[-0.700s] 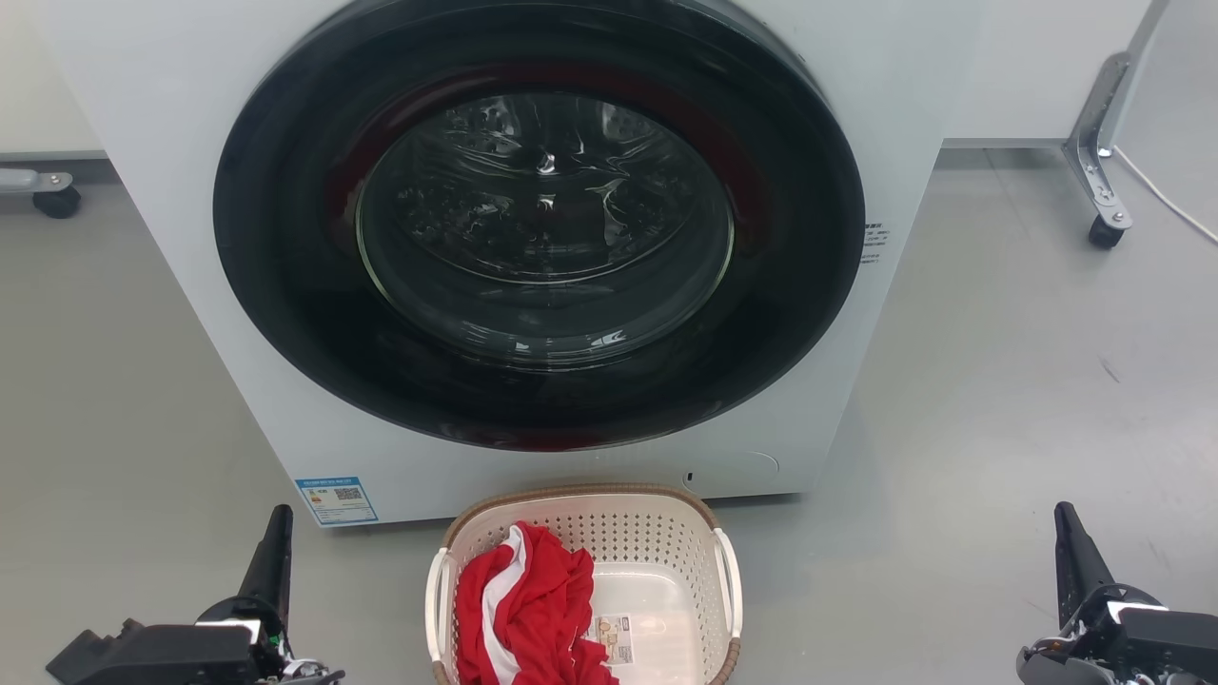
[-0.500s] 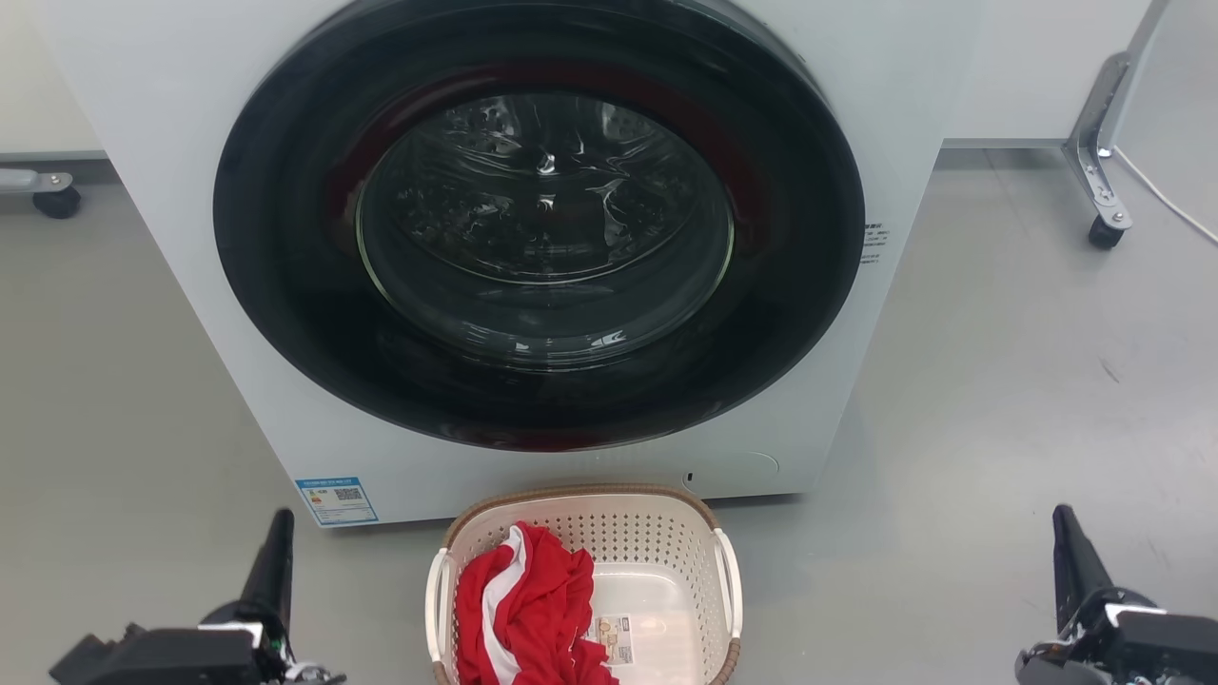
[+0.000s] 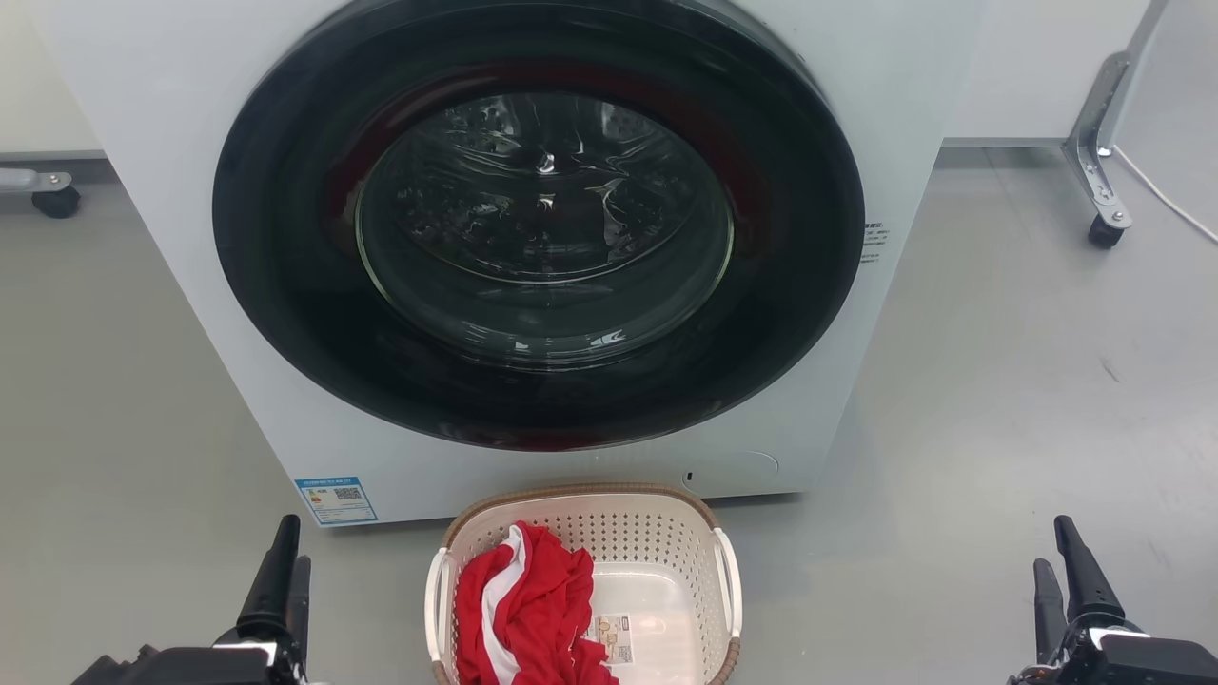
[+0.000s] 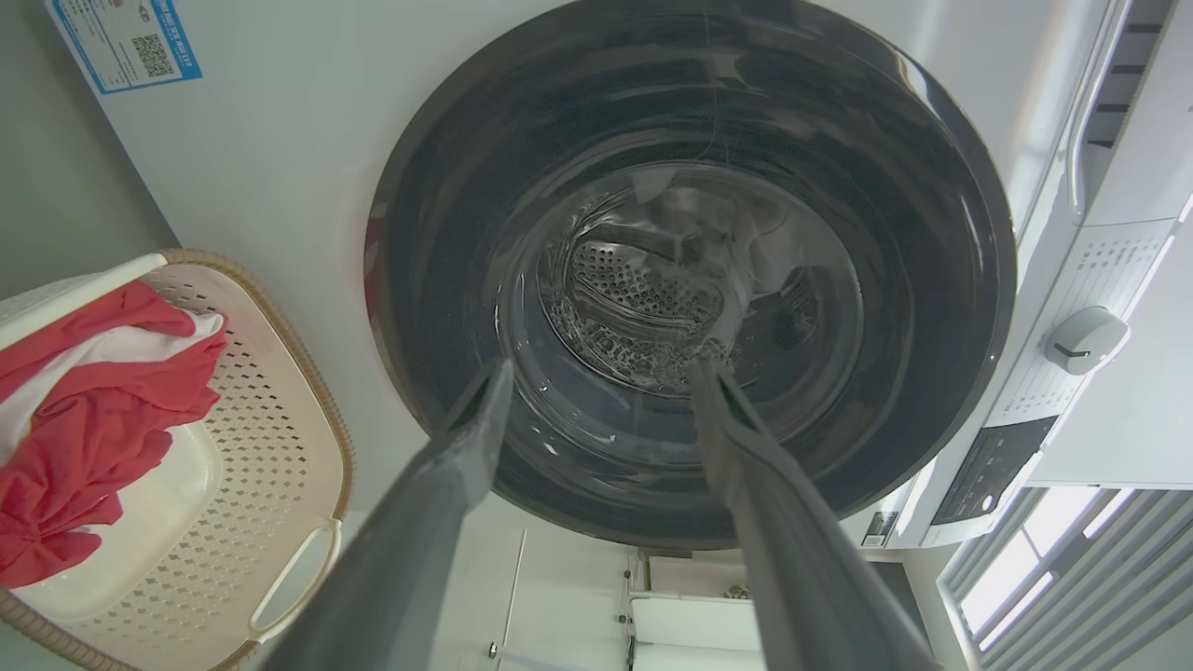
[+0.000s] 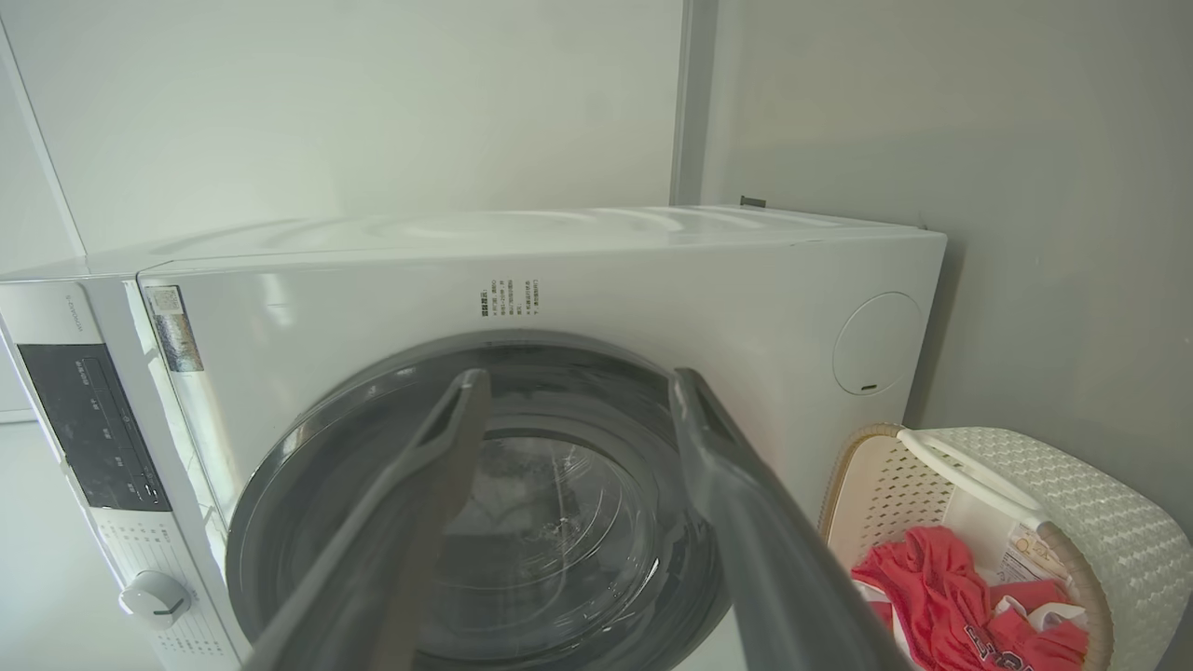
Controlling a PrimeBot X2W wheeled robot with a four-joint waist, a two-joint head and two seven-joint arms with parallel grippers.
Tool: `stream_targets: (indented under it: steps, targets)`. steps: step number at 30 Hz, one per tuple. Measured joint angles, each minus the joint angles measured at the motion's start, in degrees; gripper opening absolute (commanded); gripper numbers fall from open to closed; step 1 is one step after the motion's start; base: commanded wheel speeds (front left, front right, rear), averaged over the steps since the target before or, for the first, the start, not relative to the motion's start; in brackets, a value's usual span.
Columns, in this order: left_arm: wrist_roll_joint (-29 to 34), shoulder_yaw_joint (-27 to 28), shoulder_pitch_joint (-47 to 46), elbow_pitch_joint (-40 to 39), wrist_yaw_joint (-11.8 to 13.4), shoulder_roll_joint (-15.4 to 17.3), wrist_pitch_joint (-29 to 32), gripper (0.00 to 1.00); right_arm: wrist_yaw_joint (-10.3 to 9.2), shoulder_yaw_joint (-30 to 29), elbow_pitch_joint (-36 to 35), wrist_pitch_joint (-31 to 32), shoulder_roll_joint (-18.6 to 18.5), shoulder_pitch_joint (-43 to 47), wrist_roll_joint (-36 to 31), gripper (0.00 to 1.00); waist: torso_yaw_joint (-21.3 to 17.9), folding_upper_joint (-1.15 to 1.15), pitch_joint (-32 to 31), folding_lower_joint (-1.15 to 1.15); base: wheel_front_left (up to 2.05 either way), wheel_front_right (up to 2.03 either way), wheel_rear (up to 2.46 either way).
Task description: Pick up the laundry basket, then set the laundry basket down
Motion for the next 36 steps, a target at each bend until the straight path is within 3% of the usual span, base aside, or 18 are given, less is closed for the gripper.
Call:
stream_targets:
  steps: [11, 22, 24, 36]
  targets:
    - [5.09, -1.89, -0.57, -0.6, 0.0, 1.09, -3.32, 1.0, 0.0, 2.48, 0.0, -2.6, -1.01, -0.8, -6.69, 1.0, -0.02, 0.0, -0.01, 0.0, 0.0, 0.0, 0.0]
    - [15.35, -4.92, -1.6, -1.65, 0.54, 3.26, -5.66, 1.0, -1.86, 6.44, -0.26, -4.91, -3.23, -1.79, -17.85, 1.0, 0.19, 0.0, -0.24, 0.01, 0.0, 0.0, 0.0]
    - [28.41, -8.8, -2.69, -4.09, 2.47, 5.9, -7.88, 1.0, -4.31, 11.11, -1.22, -7.04, -6.02, -2.92, -30.6, 1.0, 0.37, 0.0, -0.42, 0.0, 0.0, 0.0, 0.0]
    - [41.45, -13.19, -2.92, -6.39, 4.48, 8.61, -10.25, 1.0, -6.35, 15.55, -1.41, -9.37, -7.86, -3.43, -42.17, 1.0, 0.52, 0.0, -0.42, 0.0, 0.0, 0.0, 0.0]
